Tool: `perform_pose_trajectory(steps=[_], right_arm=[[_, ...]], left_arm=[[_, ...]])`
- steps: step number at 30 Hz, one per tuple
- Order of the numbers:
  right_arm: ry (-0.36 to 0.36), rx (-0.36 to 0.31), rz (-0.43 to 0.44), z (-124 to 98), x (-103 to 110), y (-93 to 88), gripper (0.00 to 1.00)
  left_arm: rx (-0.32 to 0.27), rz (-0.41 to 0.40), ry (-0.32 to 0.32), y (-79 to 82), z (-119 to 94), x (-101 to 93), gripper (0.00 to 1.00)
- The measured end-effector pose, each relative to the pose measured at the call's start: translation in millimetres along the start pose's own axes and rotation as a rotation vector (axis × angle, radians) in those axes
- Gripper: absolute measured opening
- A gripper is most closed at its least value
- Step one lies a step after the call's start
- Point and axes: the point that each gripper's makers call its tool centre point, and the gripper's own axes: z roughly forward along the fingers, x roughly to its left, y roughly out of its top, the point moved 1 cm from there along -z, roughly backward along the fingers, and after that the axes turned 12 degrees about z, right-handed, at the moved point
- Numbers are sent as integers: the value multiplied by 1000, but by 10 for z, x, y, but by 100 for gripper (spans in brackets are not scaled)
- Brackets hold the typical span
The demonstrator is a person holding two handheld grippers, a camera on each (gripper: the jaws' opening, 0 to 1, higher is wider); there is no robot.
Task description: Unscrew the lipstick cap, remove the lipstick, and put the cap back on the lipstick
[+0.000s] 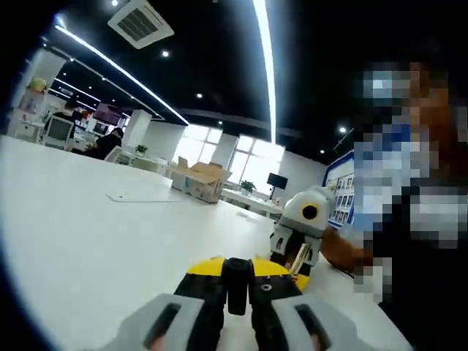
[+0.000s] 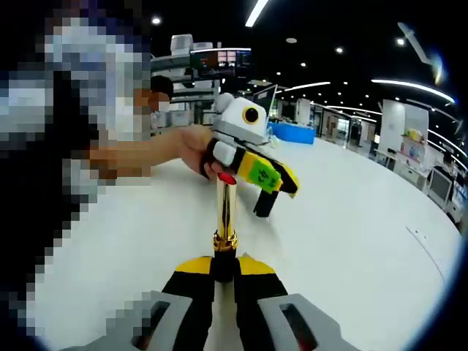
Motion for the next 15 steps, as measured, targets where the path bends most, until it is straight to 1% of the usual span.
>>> perform_pose_trajectory(steps=[1, 2, 3, 5, 8, 11, 12, 13, 15], right_arm=[[1, -1, 1, 1, 1, 0, 9], [1, -2, 1, 1, 1, 0, 9], [2, -2, -2, 2, 3, 0, 9], [2, -2, 0, 2, 4, -1, 9], [4, -2, -1, 2, 11, -3, 9], [4, -1, 2, 5, 13, -5, 9], [4, -1, 2, 5, 13, -6, 9], [5, -1, 3, 4, 14, -7, 9], [5, 0, 3, 5, 13, -8, 9]], left_arm=[[20, -1, 7, -47, 13, 8, 13], [48, 19, 3, -96, 18, -1, 13], [56, 35, -7, -113, 35, -25, 13], [66, 44, -13, -130, 57, -45, 13], [90, 177, 3, -108, 76, -9, 13], [112, 200, 9, -149, 84, 7, 13], [127, 215, 13, -168, 81, 20, 13], [128, 229, 13, -162, 88, 14, 13], [131, 226, 14, -166, 91, 30, 13]])
